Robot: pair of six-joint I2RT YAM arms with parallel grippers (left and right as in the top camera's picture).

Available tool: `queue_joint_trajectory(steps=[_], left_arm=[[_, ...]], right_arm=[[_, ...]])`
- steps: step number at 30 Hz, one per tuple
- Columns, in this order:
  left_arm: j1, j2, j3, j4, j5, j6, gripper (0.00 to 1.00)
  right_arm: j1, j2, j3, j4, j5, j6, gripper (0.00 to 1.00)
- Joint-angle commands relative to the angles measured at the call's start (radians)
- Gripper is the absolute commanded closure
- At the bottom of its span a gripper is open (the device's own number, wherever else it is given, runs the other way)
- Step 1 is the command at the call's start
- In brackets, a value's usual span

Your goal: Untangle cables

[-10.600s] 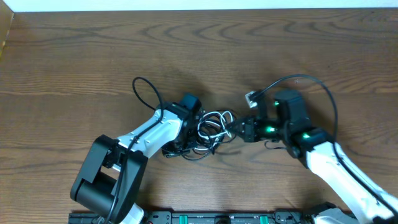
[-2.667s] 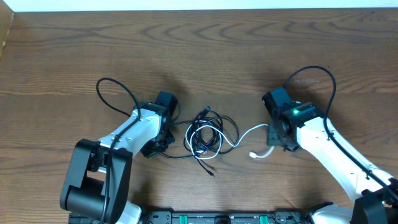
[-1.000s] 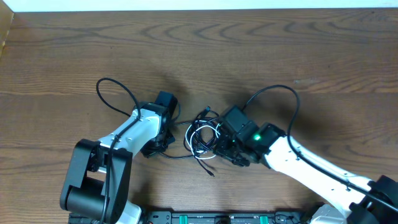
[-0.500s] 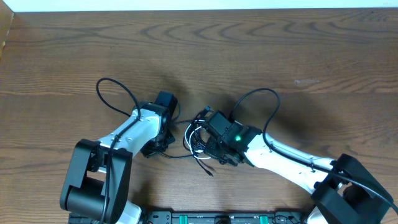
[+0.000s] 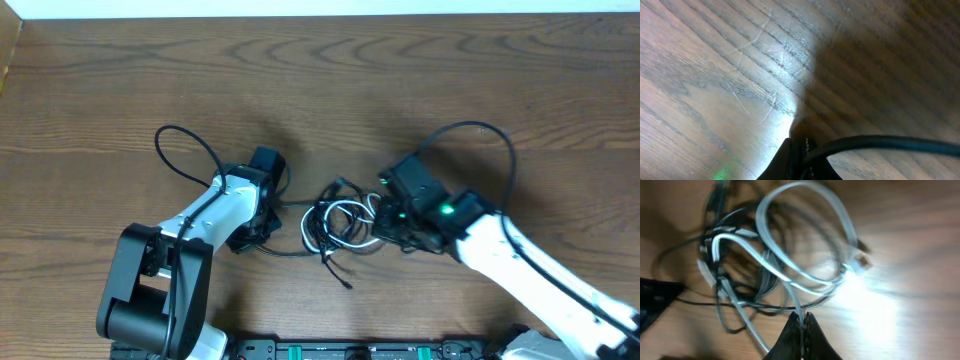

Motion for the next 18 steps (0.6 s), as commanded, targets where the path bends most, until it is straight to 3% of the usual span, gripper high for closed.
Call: queue_joint_trajectory(steps=[1,8,18], left_arm=[[0.009,0.047,-0.043,0.035,0.024,-0.010,0.92],[0.009,0.047,-0.043,0.035,0.025,-0.010,0.92],[0.009,0.047,-0.043,0.035,0.025,-0.010,0.92]], right_arm=[[-0.070,-0.069,0.003,-0.109,0.143,-0.073,0.99],[-0.253,-0.148,0.003,-0.348,0.304,-0.074,0.99],[-0.471,-0.154,0.003,-0.431,0.448,-0.110,0.99]])
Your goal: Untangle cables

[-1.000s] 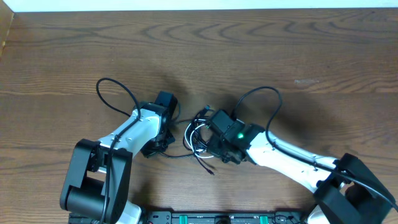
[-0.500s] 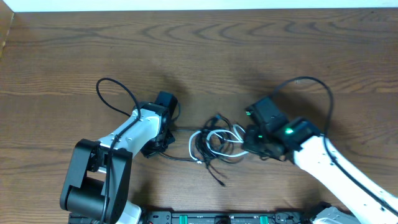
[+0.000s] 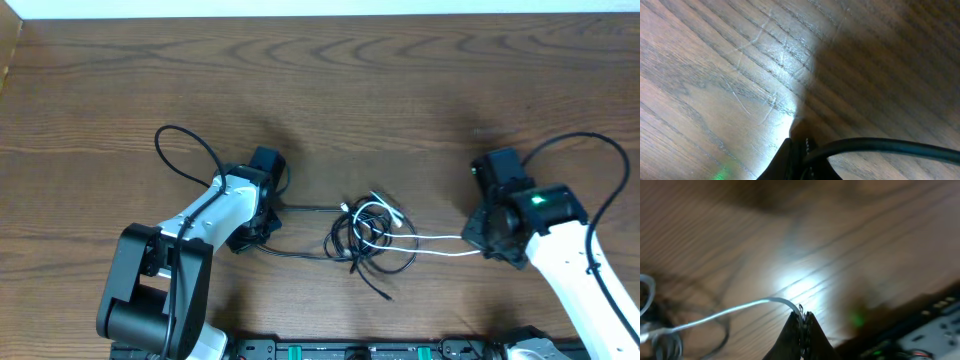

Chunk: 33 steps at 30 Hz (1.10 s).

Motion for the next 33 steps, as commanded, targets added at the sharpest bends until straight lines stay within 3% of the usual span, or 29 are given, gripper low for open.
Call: queue_joint_trajectory(steps=[1,6,9,15,20,24,29,33], left_arm=[[0.009,0.047,-0.043,0.035,0.025,-0.010,0.92],[0.009,0.047,-0.043,0.035,0.025,-0.010,0.92],[0.009,0.047,-0.043,0.035,0.025,-0.010,0.92],[0.009,0.047,-0.043,0.035,0.025,-0.010,0.92],[0.009,0.047,-0.043,0.035,0.025,-0.010,0.93],[0.009,0.047,-0.043,0.035,0.025,-0.010,0.92],[0.009,0.047,-0.043,0.039,0.026,-0.010,0.92],[0.009,0.047,-0.043,0.039,0.026,-0.010,0.92]], right_arm=[[-0.080,-0.010,0.003,-0.025,0.180,0.007,0.99],[-0.251,-0.010,0.003,-0.029,0.210,0.110,0.98],[-0.363,-0.010,0.003,0.000,0.118,0.134,0.97],[-0.490,-0.010,0.003,0.131,-0.209,-0.115,0.99],[-0.497,-0.010,0.003,0.110,-0.236,-0.119,0.96],[-0.475,-0.010,0.003,0.074,-0.248,-0.145,0.71],[-0.414,-0.010,0.003,0.071,-0.323,-0.254,0.21],[-0.341,-0.010,0.003,0.096,-0.416,-0.341,0.07]])
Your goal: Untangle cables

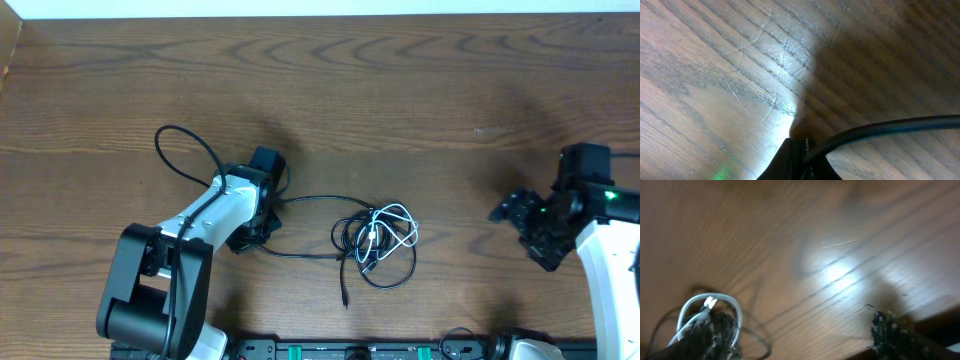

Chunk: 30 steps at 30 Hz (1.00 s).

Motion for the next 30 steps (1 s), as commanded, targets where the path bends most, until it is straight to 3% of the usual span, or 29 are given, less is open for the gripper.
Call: queue_joint_trajectory(steps=[1,21,28,30], left_arm=[[0.009,0.047,-0.043,0.038,0.026,-0.010,0.92],[0.009,0.047,-0.043,0.038,0.025,-0.010,0.92],[0.009,0.047,-0.043,0.038,0.025,-0.010,0.92],[0.009,0.047,-0.043,0.038,0.025,-0.010,0.92]], right_arm=[[0.076,-0.010,0.003,0.022,-0.101,-0.101,0.05],[0.536,0.053,0.002,0.183,-0.051,0.087,0.05],[0.614,0.164,0.002,0.229,-0.044,0.087,0.25],[0.627,0.204,0.002,0.240,-0.044,0.087,0.35]])
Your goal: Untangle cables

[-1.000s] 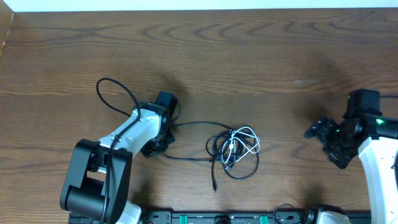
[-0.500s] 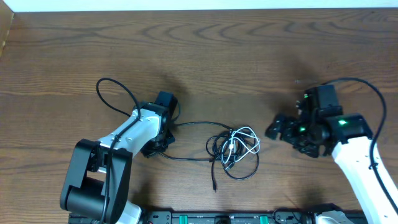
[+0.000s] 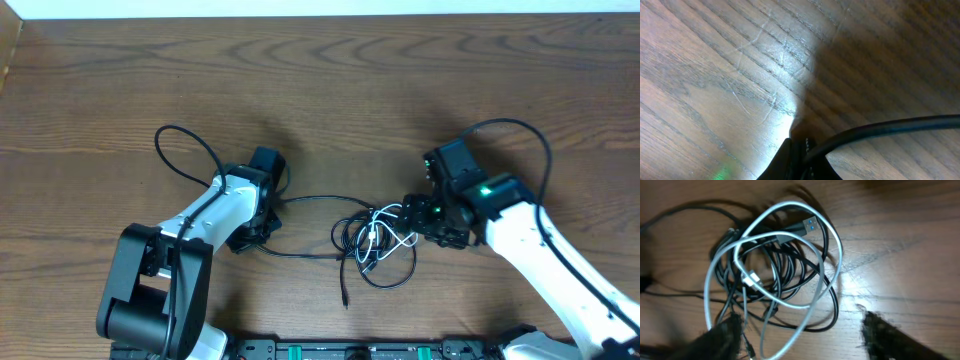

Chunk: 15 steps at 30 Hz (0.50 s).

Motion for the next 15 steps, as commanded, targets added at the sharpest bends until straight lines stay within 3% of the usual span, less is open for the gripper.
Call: queue_joint_trajectory(steps=[1,5,7,9,14,15], left_arm=[[0.009,0.047,-0.043,0.038,0.025,-0.010,0.92],[0.009,0.047,-0.042,0.037,0.059,0.014,0.92],[0.017,0.043,-0.019,0.023,0.133,0.118,0.92],[0.028,0.032,0.031,-0.026,0.172,0.203,0.92],[0.041,-0.012,0.188,-0.186,0.241,0.282,0.92],[0.039,-0.027,0.220,-0.203,0.280,0.312,0.83]], right_arm=[[0.026,0.062,0.002,0.012,0.018,0.011,0.43],[0.030,0.125,0.002,0.018,0.042,0.010,0.86],[0.030,0.134,0.003,0.016,0.053,0.006,0.98],[0.030,0.134,0.002,0.015,0.069,0.006,0.99],[0.030,0.134,0.002,0.032,0.070,0.007,0.99],[0.030,0.134,0.002,0.036,0.070,0.007,0.99]])
